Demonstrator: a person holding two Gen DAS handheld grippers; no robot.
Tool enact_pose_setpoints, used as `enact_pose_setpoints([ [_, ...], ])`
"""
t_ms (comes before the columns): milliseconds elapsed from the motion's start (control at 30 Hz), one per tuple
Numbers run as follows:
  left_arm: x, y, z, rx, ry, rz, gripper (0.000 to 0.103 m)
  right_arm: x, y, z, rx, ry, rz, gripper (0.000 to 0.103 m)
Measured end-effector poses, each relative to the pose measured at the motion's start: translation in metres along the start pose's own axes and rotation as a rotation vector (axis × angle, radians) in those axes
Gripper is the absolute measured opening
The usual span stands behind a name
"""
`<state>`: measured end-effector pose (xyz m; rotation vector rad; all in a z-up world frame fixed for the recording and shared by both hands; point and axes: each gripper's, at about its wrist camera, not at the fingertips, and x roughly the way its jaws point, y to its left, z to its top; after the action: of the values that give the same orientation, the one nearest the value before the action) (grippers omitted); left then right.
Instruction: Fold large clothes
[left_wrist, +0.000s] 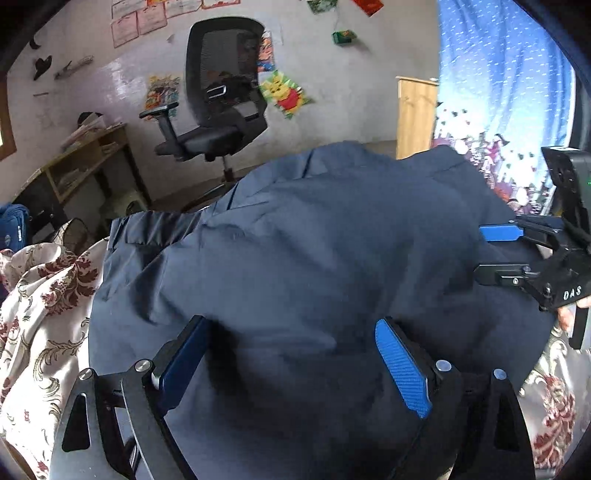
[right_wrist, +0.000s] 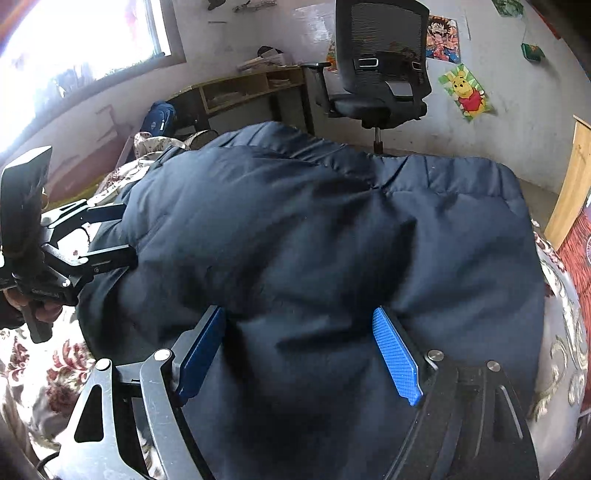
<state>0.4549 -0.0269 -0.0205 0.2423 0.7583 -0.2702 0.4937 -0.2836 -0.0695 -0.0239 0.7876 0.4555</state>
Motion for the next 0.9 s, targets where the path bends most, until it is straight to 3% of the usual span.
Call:
enact_pose_setpoints([
  [233, 0.029, 0.013, 0.025, -0.031, 0.009, 0.066, 0.099, 0.027, -0.006, 0.043, -0.03, -0.031, -0.042, 0.077],
  [533, 0.063, 0.05, 0.052, -0.18, 0.034, 0.112, 0.1, 0.061, -0.024, 0.083, 0.02, -0.005, -0.047, 0.083],
  [900, 0.103, 0.08, 0.049, -0.282, 0.054, 0.013, 0.103, 0.102, -0.034, 0.089, 0.051, 0.034, -0.022, 0.095],
])
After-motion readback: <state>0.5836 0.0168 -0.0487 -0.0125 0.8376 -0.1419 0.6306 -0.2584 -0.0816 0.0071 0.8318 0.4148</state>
